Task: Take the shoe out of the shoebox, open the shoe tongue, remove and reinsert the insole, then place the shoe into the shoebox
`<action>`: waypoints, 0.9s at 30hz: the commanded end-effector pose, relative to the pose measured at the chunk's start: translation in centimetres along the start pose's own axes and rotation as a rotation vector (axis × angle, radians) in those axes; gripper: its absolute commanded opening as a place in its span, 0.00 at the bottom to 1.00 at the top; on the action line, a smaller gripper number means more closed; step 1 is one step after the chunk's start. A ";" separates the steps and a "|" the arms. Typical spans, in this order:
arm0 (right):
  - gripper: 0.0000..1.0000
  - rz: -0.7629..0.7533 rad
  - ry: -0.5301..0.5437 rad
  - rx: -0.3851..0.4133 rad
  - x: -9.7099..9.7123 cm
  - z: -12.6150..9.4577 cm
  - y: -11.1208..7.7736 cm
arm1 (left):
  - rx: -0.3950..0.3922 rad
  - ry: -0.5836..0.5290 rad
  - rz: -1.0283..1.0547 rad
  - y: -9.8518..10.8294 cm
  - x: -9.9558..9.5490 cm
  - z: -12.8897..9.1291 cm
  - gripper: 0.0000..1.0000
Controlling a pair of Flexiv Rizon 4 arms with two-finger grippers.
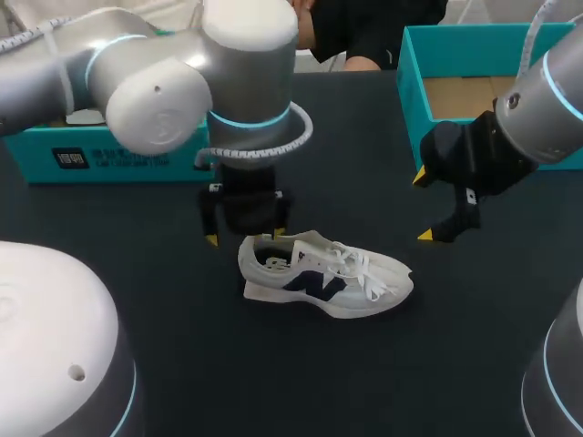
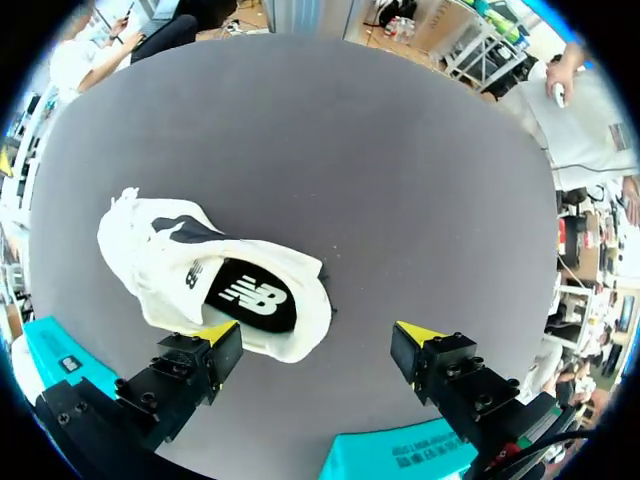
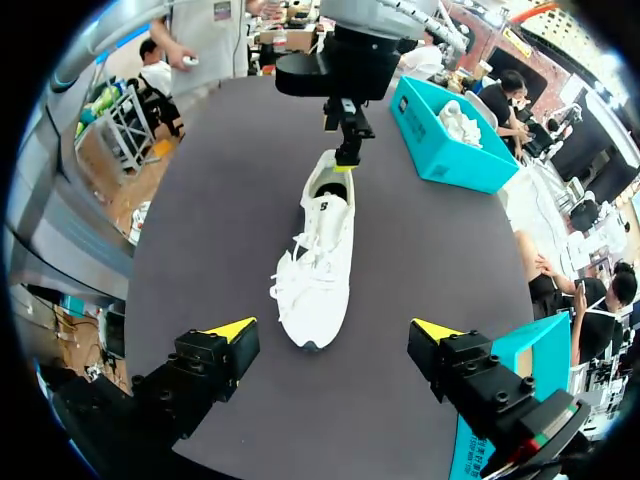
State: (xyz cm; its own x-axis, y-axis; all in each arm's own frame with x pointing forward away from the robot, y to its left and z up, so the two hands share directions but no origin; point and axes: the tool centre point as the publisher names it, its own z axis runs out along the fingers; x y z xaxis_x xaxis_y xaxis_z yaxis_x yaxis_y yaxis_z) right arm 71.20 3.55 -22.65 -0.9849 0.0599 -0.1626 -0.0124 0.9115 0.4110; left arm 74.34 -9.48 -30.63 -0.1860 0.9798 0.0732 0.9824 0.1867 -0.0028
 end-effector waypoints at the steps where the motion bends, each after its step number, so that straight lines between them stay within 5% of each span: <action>1: 1.00 0.000 -0.001 0.002 0.1 0.1 0.0 | 0.058 -0.227 -0.140 0.0 4.1 -2.2 1.00; 4: 1.00 0.000 -0.001 0.002 0.1 0.1 0.0 | 0.256 -0.326 -0.223 0.4 4.8 -2.1 1.00; 16: 1.00 0.000 -0.001 0.002 0.1 0.1 0.0 | 0.256 -0.326 -0.223 0.4 4.8 -2.1 1.00; 20: 1.00 0.000 -0.001 0.002 0.1 0.1 0.0 | 0.475 -0.383 -0.425 0.8 5.3 -2.7 1.00; 27: 1.00 0.000 -0.001 0.002 0.1 0.1 0.0 | 0.559 -0.532 -0.658 0.8 6.1 -2.3 1.00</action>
State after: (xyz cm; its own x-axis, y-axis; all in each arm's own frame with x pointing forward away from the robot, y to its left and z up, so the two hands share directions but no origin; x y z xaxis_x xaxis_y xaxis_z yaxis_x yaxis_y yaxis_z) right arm 71.20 3.55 -22.65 -0.9849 0.0599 -0.1626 -0.0124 0.9115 0.4110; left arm 73.90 -4.25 -27.42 -0.6420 0.7525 -0.1468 0.7161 0.5201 -0.4655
